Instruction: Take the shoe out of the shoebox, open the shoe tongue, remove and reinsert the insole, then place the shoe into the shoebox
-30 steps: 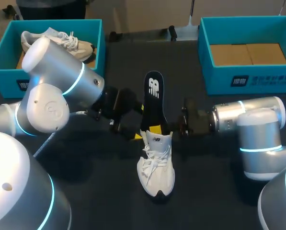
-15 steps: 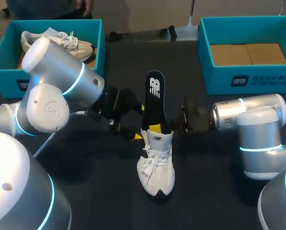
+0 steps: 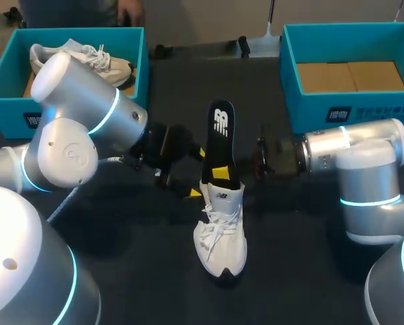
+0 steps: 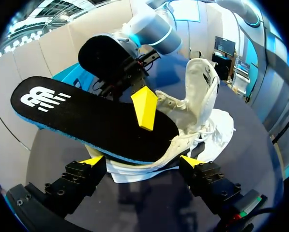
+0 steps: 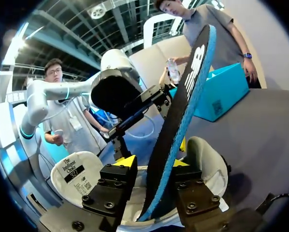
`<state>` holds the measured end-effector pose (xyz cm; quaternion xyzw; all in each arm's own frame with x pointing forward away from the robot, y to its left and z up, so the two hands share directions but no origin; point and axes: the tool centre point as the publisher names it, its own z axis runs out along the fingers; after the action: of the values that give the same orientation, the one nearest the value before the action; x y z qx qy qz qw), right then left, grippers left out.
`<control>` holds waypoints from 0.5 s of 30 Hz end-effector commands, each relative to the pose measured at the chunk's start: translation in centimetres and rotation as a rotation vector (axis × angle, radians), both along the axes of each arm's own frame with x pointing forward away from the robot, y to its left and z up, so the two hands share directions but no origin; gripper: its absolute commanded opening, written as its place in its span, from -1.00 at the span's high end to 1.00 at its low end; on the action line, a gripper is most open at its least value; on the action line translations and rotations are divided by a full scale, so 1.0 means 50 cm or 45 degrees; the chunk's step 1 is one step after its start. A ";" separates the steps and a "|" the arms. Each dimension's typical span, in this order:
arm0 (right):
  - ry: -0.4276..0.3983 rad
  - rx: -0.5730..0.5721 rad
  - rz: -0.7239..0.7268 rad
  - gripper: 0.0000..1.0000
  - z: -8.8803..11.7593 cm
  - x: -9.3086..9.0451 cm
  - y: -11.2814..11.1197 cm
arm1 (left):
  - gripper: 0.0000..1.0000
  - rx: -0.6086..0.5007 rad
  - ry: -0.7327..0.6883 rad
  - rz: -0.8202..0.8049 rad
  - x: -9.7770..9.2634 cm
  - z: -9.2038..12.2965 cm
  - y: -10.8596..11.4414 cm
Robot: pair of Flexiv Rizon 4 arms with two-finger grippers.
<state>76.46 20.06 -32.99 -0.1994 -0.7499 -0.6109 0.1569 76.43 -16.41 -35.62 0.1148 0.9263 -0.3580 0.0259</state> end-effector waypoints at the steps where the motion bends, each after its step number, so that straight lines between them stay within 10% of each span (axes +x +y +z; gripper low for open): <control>1: 0.005 -0.015 0.034 0.33 0.009 0.014 -0.003 | -1.00 0.003 -0.002 0.001 -0.002 0.000 0.000; 15: 0.049 -0.142 0.140 0.50 0.012 0.027 -0.013 | -1.00 0.003 -0.002 0.001 -0.002 0.000 0.000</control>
<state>77.54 19.60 -32.65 -0.1827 -0.7772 -0.5731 0.1847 76.43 -16.41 -35.62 0.1148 0.9263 -0.3580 0.0259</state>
